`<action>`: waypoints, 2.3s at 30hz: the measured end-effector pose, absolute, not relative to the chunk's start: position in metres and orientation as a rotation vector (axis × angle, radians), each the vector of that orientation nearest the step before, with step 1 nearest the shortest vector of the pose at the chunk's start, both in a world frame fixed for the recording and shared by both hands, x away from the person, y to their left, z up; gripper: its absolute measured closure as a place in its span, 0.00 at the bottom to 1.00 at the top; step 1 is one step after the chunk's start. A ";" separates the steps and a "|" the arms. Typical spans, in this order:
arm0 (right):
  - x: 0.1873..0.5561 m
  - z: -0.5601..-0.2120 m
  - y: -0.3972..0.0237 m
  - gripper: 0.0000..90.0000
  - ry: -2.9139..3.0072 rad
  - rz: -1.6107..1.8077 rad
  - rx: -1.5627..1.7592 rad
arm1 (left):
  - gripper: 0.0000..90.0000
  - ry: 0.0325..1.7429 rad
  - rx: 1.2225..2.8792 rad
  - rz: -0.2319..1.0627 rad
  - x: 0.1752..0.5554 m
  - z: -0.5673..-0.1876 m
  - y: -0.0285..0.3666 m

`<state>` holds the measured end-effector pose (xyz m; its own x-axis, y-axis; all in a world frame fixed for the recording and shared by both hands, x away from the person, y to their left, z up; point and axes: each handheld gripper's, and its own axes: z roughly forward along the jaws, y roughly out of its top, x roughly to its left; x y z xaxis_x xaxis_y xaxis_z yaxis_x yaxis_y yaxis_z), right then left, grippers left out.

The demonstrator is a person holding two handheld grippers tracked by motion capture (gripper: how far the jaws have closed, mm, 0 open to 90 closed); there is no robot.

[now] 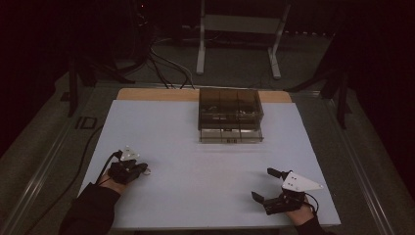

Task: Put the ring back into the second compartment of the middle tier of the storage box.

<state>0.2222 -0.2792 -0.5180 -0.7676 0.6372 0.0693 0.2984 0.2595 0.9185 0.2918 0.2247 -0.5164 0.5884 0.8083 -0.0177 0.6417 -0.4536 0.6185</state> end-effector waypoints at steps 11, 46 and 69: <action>0.222 -0.518 -0.279 0.00 2.220 1.507 0.859 | 1.00 1.137 2.216 0.388 0.290 -0.508 0.224; 0.223 -0.519 -0.279 0.00 2.222 1.508 0.871 | 1.00 1.048 2.189 0.365 0.300 -0.487 0.197; 0.221 -0.519 -0.278 0.00 2.223 1.516 0.862 | 1.00 0.978 2.177 0.334 0.310 -0.475 0.179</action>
